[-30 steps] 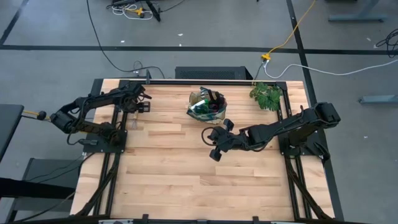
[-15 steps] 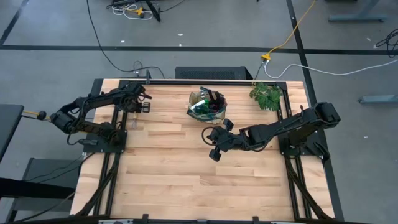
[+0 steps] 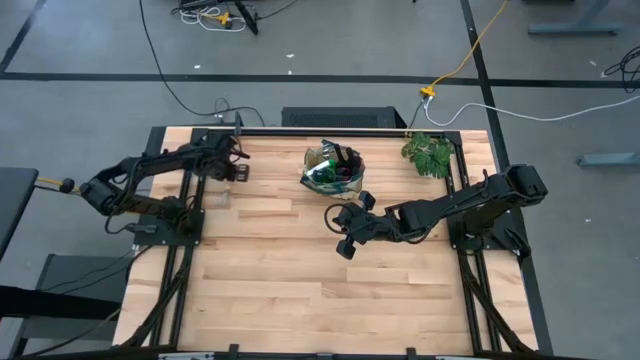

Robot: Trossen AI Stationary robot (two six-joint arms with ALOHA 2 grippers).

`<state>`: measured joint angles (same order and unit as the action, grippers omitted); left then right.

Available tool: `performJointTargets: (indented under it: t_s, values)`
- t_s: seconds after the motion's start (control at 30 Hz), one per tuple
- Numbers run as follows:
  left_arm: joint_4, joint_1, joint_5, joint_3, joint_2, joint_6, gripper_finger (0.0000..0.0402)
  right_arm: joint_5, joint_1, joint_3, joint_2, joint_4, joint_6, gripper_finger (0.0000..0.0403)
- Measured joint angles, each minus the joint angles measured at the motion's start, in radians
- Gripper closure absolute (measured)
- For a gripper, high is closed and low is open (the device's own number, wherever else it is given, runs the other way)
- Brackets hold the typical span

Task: Pick & Place Garden tools in Gardening bag
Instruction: Put the hand cultivator into the tool bag

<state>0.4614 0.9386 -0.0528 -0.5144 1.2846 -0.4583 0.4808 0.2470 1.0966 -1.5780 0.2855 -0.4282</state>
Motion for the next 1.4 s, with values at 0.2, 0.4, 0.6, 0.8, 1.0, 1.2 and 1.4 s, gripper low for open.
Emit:
performJointTargets:
  t_s: [0.2, 0.4, 0.6, 0.8, 1.0, 1.2, 1.4]
  values:
    - [-0.137, -0.081, 0.107, -0.012, -0.078, -0.001, 0.033, 0.0, 0.0, 0.0, 0.0, 0.01, 0.0, 0.0403]
    - [-0.237, -0.166, 0.188, -0.068, -0.185, -0.001, 0.033, -0.003, 0.001, 0.0, 0.0, 0.017, -0.009, 0.0403]
    - [-0.48, -0.264, 0.216, -0.09, -0.254, 0.002, 0.033, -0.05, 0.012, 0.0, 0.0, 0.022, -0.031, 0.0403]
    - [-0.788, -0.341, 0.199, -0.091, -0.242, 0.05, 0.033, -0.053, 0.031, 0.0, 0.0, 0.022, -0.035, 0.0403]
    - [-0.983, -0.394, 0.115, -0.092, -0.237, 0.124, 0.033, -0.053, 0.043, 0.0, 0.0, 0.021, -0.035, 0.0403]
    - [-1.132, -0.452, 0.047, -0.091, -0.187, 0.214, 0.033, -0.053, 0.046, 0.0, 0.0, -0.007, -0.035, 0.0403]
    - [-1.353, -0.485, 0.028, -0.092, -0.036, 0.288, 0.033, -0.053, 0.046, 0.0, 0.0, -0.011, -0.032, 0.0403]
